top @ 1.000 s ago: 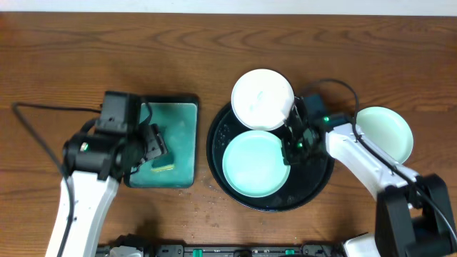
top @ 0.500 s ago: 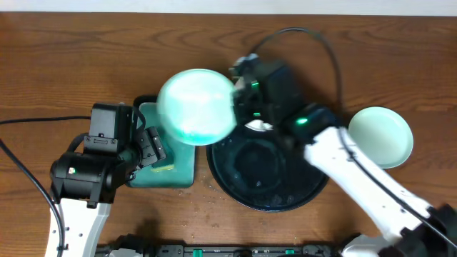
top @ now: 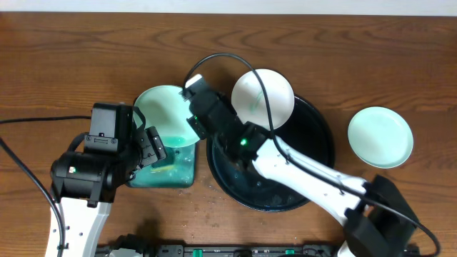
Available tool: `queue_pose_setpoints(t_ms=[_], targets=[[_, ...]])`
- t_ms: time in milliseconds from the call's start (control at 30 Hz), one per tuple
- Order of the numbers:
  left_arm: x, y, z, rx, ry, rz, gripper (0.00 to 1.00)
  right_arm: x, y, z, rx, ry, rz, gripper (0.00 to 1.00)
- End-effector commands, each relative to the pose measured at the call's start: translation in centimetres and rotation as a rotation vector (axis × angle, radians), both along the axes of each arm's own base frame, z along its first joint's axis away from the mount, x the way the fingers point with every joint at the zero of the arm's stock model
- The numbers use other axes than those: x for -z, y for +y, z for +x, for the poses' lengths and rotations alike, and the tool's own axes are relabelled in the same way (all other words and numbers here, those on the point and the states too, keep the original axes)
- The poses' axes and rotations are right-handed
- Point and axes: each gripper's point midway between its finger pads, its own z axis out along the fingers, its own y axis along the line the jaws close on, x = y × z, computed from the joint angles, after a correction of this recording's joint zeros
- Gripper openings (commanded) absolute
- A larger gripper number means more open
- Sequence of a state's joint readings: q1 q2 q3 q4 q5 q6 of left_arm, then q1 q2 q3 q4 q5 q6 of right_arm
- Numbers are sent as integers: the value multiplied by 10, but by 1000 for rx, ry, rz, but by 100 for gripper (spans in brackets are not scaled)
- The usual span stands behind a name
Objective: Clean dirty plates on tray and stack at the side
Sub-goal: 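Lift the pale green plate with the right gripper and tilt it over the water tray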
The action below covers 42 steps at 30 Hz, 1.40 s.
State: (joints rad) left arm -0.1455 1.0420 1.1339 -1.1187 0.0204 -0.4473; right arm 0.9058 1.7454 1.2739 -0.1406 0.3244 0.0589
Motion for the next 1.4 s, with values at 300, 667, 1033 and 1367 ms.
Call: queue_pose_setpoints(t_ms=[300,667,1033,1367], targets=[[-7,1,3,-5,-17,3,84,-119,-11,-23,62,-431,-153,1],[-7,1,3,-5,-17,3,84,-130,-7,-30,67,-488,-179,1],[-7,1,3,-5,-17,3,84,-131,-6,-30,68,-491,-173,1],[-7,1,3,-5,-17,3,84,-131,-6,-30,64,-495,-182,1]])
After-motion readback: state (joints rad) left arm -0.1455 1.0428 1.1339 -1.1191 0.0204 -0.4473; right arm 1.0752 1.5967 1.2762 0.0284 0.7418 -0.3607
